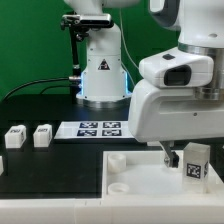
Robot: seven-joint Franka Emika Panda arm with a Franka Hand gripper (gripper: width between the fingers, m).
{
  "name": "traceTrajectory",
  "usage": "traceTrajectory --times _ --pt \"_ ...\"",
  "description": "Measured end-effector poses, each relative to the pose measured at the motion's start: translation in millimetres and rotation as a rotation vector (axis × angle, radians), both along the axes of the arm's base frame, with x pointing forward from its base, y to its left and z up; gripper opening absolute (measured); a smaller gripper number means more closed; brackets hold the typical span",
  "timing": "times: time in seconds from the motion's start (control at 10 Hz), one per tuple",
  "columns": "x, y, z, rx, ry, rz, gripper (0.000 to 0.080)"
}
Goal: Assemble one leg
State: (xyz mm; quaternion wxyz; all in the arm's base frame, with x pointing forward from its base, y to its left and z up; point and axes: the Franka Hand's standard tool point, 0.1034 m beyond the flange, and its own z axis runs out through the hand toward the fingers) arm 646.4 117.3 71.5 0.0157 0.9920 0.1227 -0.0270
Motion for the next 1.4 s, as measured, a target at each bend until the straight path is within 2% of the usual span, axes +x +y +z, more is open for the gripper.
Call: traceTrajectory --times 0.2,0.5,0.8,0.9,1.0,1.1,1.2,1.4 --pt "-0.2 2.7 1.0 -0.008 0.005 0.197 0.0649" --pt "-0.7 5.9 3.1 0.004 0.021 0.539 0.0649" --pt "-1.0 0.8 0.2 0.001 0.029 0.603 0.0649" --pt "-1.0 0.6 0.0 0.001 0.030 0.603 0.0533" --pt "-1.1 0.3 -0.2 0.001 0.030 0.603 0.0382" --pt "-2.0 1.6 -0.6 0.003 0.032 0.603 0.0382" --pt "-2.6 2.3 -1.1 0.003 0.033 0.583 0.0293" --pt "-2.9 2.4 -1.4 0.001 0.032 0.544 0.0294"
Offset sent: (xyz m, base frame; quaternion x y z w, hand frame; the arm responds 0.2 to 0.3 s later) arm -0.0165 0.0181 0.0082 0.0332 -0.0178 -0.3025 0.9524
